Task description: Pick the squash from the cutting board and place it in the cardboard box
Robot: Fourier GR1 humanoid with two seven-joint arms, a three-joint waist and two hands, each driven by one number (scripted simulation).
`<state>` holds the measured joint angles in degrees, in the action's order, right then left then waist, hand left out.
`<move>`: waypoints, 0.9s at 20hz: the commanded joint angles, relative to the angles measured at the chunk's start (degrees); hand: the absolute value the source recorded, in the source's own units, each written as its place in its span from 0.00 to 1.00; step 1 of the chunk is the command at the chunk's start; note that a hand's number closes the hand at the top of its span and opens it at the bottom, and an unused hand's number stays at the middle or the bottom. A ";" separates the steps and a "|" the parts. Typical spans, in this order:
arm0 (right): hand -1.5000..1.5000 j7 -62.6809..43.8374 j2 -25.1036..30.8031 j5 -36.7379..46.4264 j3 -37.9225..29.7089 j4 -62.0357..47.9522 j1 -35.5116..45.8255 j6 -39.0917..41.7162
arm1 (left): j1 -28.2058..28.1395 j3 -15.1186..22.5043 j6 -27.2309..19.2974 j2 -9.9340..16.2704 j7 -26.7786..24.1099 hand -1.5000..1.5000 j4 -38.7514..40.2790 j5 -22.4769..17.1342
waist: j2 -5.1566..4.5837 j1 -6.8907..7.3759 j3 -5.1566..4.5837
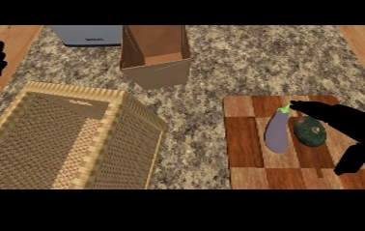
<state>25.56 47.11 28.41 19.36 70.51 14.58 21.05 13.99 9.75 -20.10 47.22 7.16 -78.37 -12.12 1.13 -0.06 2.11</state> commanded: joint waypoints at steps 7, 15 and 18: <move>0.00 -9.05 -5.64 4.33 1.62 -2.07 1.08 -2.11 | -6.32 3.54 -2.05 -6.98 -2.96 0.50 1.50 0.94 | -1.32 1.27 -2.18; 1.00 -6.03 -8.68 9.36 -0.93 -3.64 1.08 -16.43 | -2.94 3.14 -1.68 -6.68 0.16 0.50 3.07 0.55 | -1.58 0.17 -2.06; 1.00 -15.49 -11.51 10.74 -2.09 -2.29 1.50 -17.99 | -5.20 2.39 -1.14 -5.32 -1.78 0.50 2.76 -0.11 | -1.19 0.57 -2.19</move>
<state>16.80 39.68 37.11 17.89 68.75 15.92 7.27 14.48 10.20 -20.17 47.28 7.30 -78.19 -12.00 1.19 0.07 1.90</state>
